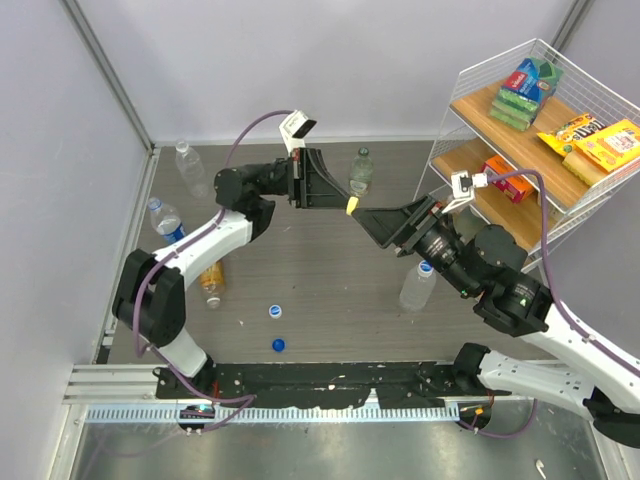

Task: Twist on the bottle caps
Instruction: Pick up the bottle cap from the center of the board.

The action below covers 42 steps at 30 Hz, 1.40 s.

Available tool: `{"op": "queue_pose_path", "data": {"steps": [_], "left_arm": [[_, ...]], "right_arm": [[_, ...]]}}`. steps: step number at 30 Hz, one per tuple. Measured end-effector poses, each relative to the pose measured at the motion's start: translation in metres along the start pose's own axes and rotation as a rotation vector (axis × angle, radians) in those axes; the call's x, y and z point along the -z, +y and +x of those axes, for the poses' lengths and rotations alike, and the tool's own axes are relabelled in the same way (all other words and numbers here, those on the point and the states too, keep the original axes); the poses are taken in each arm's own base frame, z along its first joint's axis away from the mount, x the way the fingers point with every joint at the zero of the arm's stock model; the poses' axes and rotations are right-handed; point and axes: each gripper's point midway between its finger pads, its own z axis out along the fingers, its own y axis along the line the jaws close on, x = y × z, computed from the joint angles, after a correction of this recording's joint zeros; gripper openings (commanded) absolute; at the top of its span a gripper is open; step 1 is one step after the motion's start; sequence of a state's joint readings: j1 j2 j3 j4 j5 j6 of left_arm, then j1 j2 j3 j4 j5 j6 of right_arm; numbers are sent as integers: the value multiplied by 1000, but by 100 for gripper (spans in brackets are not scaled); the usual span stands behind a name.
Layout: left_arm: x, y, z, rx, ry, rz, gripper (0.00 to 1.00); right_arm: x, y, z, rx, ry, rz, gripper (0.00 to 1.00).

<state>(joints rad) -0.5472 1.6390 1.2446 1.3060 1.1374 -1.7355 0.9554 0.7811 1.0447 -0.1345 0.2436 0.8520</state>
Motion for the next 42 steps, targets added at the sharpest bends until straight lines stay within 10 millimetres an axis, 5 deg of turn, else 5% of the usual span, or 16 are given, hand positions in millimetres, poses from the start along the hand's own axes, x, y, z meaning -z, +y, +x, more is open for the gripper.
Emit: {"op": "queue_pose_path", "data": {"steps": [12, 24, 42], "left_arm": [[6, 13, 13, -128, 10, -18, 0], [8, -17, 20, -263, 7, 6, 0], [9, -14, 20, -287, 6, 2, 0]], "right_arm": [[-8, 6, 11, -127, -6, -76, 69], [-24, 11, 20, -188, 16, -101, 60], [-18, 16, 25, -248, 29, -151, 52]]}}
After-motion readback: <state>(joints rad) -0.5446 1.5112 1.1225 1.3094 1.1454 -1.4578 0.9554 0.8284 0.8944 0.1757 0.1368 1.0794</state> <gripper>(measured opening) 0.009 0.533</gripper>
